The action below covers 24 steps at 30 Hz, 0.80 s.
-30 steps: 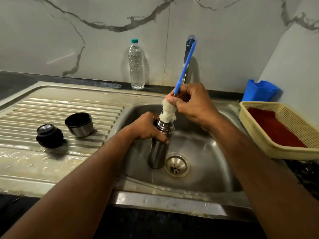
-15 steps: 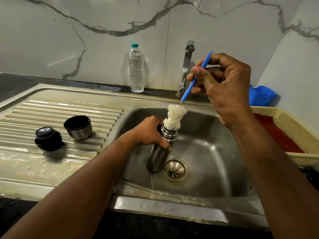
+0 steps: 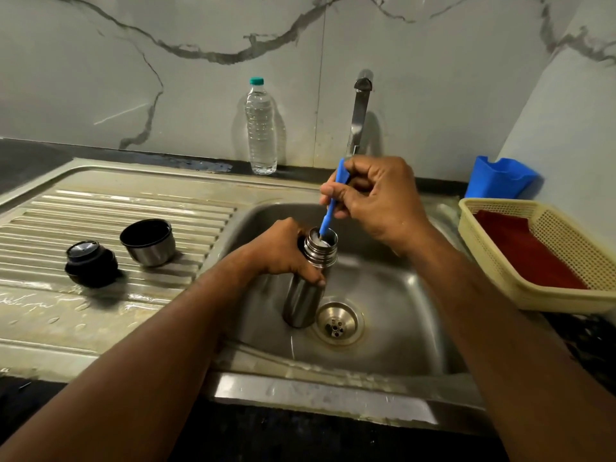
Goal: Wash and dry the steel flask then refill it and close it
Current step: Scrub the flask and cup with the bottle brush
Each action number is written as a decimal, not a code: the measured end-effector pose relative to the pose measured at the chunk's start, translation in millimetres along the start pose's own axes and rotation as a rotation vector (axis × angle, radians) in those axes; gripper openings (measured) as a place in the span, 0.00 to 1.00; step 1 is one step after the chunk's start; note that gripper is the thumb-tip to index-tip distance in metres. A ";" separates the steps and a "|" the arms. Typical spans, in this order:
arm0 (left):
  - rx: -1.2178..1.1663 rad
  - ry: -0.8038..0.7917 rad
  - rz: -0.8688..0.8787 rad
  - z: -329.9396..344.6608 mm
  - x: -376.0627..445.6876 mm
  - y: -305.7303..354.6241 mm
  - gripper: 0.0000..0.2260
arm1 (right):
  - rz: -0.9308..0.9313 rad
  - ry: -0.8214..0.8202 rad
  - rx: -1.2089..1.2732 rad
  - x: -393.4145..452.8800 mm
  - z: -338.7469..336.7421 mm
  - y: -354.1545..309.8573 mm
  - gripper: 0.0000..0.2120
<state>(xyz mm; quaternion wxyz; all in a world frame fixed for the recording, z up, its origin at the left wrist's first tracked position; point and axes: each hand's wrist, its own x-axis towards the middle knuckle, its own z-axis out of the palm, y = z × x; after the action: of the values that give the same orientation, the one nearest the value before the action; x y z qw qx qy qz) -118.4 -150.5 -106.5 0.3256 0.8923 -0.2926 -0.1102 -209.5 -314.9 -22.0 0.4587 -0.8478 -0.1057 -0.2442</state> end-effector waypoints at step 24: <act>-0.029 0.031 -0.036 -1.0 1.1 -2.8 0.21 | -0.143 0.345 -0.245 -1.7 26.7 6.7 0.12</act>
<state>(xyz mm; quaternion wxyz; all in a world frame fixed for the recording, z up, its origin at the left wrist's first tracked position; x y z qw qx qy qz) -115.9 -148.9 -107.5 0.3412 0.8941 -0.2700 -0.1065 -199.8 -296.5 -40.0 0.3451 -0.8332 -0.0552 -0.4285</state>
